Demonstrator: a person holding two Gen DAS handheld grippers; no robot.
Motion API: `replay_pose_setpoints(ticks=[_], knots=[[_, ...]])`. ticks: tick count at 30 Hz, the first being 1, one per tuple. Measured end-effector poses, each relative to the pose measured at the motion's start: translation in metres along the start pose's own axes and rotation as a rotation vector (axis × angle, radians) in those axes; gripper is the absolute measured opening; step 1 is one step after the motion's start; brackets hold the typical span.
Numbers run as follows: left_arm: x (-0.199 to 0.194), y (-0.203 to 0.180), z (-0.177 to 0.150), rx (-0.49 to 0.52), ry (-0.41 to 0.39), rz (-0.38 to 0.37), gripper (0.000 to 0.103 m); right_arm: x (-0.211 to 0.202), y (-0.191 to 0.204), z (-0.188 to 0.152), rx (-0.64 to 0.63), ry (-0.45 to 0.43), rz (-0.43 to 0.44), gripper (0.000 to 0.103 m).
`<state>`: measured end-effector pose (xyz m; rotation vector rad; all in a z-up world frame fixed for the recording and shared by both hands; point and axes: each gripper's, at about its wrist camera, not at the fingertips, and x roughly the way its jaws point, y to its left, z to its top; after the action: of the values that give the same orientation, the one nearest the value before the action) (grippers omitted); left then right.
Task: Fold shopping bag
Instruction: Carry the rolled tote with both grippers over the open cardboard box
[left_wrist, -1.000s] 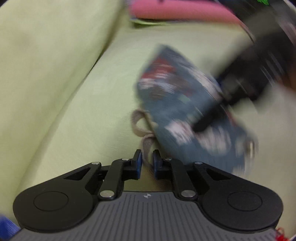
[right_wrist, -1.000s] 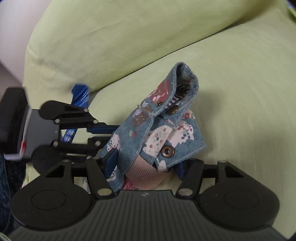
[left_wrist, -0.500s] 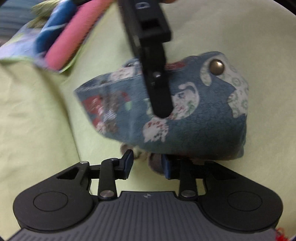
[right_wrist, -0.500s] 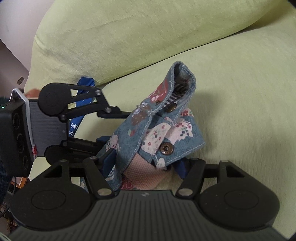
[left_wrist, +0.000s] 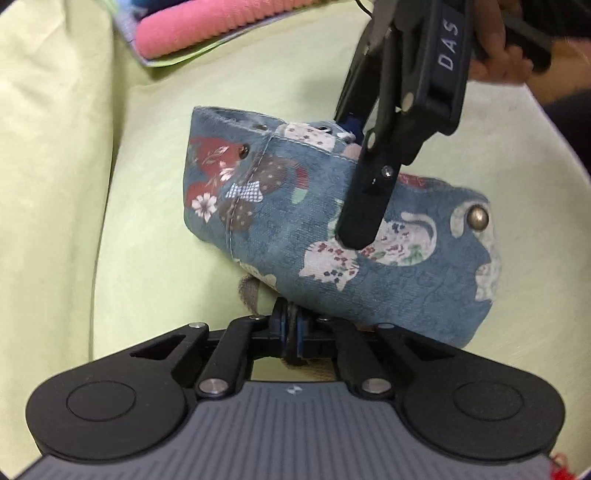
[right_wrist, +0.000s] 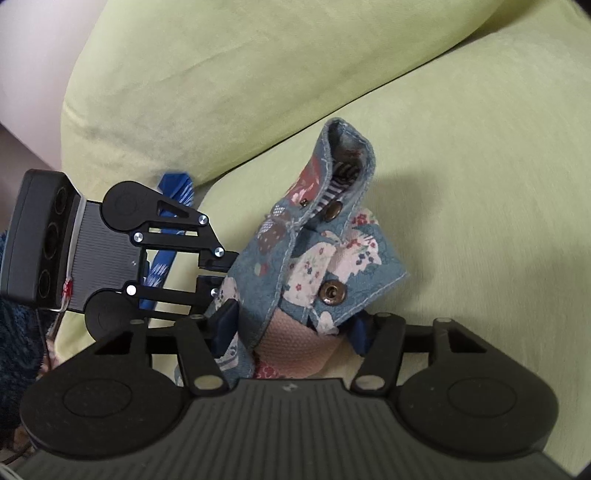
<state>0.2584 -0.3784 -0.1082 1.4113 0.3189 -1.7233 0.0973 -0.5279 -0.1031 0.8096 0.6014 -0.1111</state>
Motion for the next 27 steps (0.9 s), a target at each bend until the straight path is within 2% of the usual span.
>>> replay_pose_setpoints(ticks=[5,11,15,19,22,27], knots=[[-0.013,-0.031,0.015,0.017,-0.056,-0.043,0.000,-0.035,-0.001,-0.020,0.062,0.045,-0.002,0.056],[-0.003,-0.086,0.071,0.100,-0.157,-0.083,0.000,-0.108,-0.028,-0.067,0.115,0.044,-0.071,0.056],[0.008,-0.108,0.095,0.106,-0.158,-0.046,0.000,-0.133,-0.045,-0.090,0.186,-0.018,-0.069,0.056],[0.008,-0.120,0.126,0.148,-0.139,-0.030,0.000,-0.156,-0.042,-0.107,0.153,-0.047,-0.097,0.056],[0.002,-0.131,0.147,0.158,-0.158,-0.036,0.000,-0.185,-0.046,-0.123,0.154,-0.081,-0.123,0.056],[0.004,-0.168,0.201,0.238,-0.212,-0.076,0.000,-0.260,-0.066,-0.169,0.203,-0.160,-0.178,0.056]])
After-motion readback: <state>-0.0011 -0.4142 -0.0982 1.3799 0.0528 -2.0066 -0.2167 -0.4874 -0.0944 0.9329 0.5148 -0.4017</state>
